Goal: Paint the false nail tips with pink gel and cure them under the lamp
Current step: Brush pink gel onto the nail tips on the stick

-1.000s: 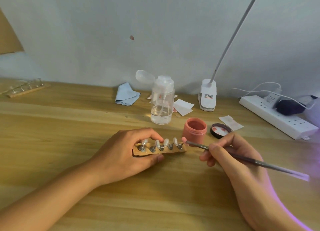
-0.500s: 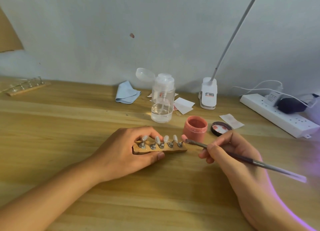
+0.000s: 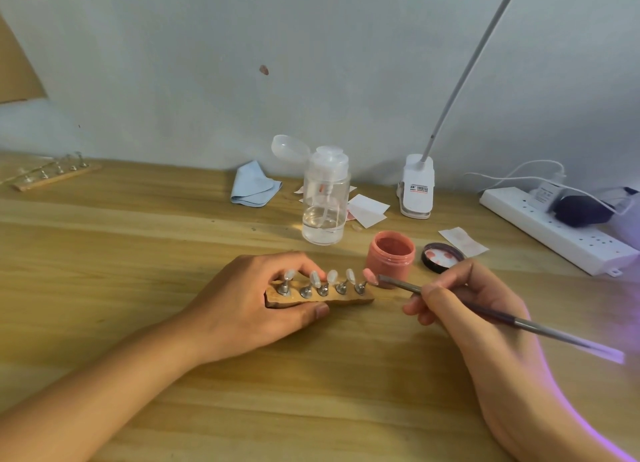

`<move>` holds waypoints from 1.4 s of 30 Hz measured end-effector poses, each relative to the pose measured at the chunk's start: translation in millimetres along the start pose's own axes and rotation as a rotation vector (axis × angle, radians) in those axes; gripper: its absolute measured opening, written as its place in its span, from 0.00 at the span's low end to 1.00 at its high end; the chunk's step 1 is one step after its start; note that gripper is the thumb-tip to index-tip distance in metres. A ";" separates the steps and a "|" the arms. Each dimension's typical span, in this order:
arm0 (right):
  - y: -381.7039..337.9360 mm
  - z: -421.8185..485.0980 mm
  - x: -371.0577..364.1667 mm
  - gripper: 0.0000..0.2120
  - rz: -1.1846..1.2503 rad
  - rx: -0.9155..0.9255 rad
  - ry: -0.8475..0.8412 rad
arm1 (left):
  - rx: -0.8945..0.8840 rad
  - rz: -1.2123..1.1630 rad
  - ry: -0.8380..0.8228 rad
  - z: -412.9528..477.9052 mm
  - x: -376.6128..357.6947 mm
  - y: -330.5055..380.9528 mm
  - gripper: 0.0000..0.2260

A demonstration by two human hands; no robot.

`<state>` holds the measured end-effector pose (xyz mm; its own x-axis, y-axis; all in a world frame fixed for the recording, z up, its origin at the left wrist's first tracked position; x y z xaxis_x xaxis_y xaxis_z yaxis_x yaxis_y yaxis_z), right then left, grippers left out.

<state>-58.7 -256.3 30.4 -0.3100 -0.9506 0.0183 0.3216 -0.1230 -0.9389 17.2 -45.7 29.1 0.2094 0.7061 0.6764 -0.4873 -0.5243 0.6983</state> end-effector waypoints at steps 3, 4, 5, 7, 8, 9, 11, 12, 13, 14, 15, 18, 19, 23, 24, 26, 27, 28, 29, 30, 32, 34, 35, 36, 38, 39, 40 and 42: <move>-0.5 -0.6 -0.9 0.07 -0.008 -0.011 -0.002 | 0.000 0.001 -0.001 0.3 -0.6 0.4 0.11; -0.5 -0.5 -0.6 0.06 -0.001 -0.015 0.001 | -0.001 -0.001 -0.001 0.4 -0.6 0.3 0.11; -0.5 -0.5 -0.4 0.05 0.000 -0.014 0.000 | -0.002 -0.001 0.001 0.4 -0.5 0.2 0.12; 0.5 -0.5 -0.4 0.08 -0.011 -0.004 -0.007 | 0.000 0.005 0.004 0.4 -0.2 -0.4 0.12; 1.3 -0.3 0.1 0.09 -0.011 -0.006 -0.002 | 0.001 0.008 0.005 0.3 -0.2 -0.8 0.12; 1.7 -0.2 0.5 0.08 -0.006 -0.010 0.005 | 0.002 0.008 0.004 0.2 -0.4 -1.1 0.12; 1.3 0.3 0.6 0.07 -0.003 -0.008 0.005 | 0.001 0.009 0.007 0.2 -0.4 -1.0 0.13; 1.5 0.3 1.0 0.07 -0.007 -0.004 0.003 | 0.000 0.011 0.009 0.2 -0.3 -1.1 0.13; 1.6 0.4 1.4 0.08 -0.008 0.000 0.004 | -0.001 0.012 0.009 0.3 -0.3 -1.2 0.14; 1.6 0.5 2.3 0.08 -0.007 0.006 0.008 | -0.002 0.013 0.009 0.4 -0.4 -1.3 0.13; 1.5 0.7 2.7 0.09 -0.006 0.009 0.010 | -0.003 0.014 0.007 0.4 -0.6 -1.4 0.13; 2.0 0.6 1.7 0.08 -0.007 0.010 0.007 | -0.007 0.014 0.003 0.4 -0.6 -1.4 0.14; 1.5 0.5 1.4 0.08 -0.007 0.011 0.005 | -0.008 0.015 0.003 0.5 -0.5 -1.5 0.14; 1.4 1.8 4.1 0.07 0.015 0.020 0.037 | -0.033 0.031 0.003 0.1 -0.7 -1.4 0.13; 2.2 2.3 6.3 0.07 0.047 0.019 0.062 | -0.044 0.040 0.007 -0.3 -0.8 -1.1 0.13; 2.6 2.2 8.4 0.05 0.135 0.028 0.103 | -0.064 0.074 0.023 -1.3 -0.6 -0.7 0.15; 1.2 1.5 8.9 0.03 0.168 0.048 0.114 | -0.066 0.096 0.030 -1.6 -0.4 -1.4 0.17; -2.0 0.5 9.3 0.02 0.172 0.084 0.122 | -0.064 0.114 0.034 -1.6 -0.3 -2.4 0.20; -6.6 -0.3 9.2 0.04 0.149 0.135 0.123 | -0.063 0.126 0.035 -1.5 -0.4 -3.1 0.21; -11.7 -1.2 8.5 0.06 0.110 0.185 0.113 | -0.068 0.137 0.037 -1.4 -0.6 -2.9 0.22; -18.3 -1.0 8.3 0.05 0.049 0.234 0.107 | -0.083 0.147 0.028 -1.2 -1.8 -1.3 0.20; -21.6 1.6 11.5 0.05 0.003 0.233 0.098 | -0.083 0.135 0.013 -0.9 -3.3 -0.3 0.18; -24.8 3.8 12.9 0.07 -0.025 0.234 0.093 | -0.087 0.130 0.013 -0.8 -3.4 0.2 0.17; -28.2 6.4 14.1 0.08 -0.058 0.234 0.081 | -0.096 0.128 0.018 -0.8 -3.1 0.4 0.17; -34.2 14.1 16.4 0.08 -0.114 0.204 0.078 | -0.109 0.118 0.031 -0.1 -1.9 1.5 0.16; -35.4 18.8 19.7 0.07 -0.137 0.182 0.097 | -0.107 0.100 0.034 0.4 -1.5 1.9 0.17; -36.0 24.2 23.3 0.05 -0.162 0.164 0.121 | -0.104 0.075 0.035 0.6 -1.2 2.0 0.17; -35.6 35.7 27.4 0.03 -0.244 0.143 0.152 | -0.101 0.038 0.024 1.3 -0.8 1.8 0.17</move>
<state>-46.7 -288.1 76.6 -0.5205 -0.8356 0.1755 0.3403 -0.3915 -0.8549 17.3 -47.8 30.2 0.1693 0.6986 0.6952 -0.5778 -0.5010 0.6443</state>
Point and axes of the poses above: each hand's wrist, its own z-axis towards the middle knuckle, its own x-axis out of the back of the hand, y = z × x, the point moved 7 cm from there along z, towards the middle knuckle, and after that the axes turned 5 degrees about x, right-handed, at the moved point
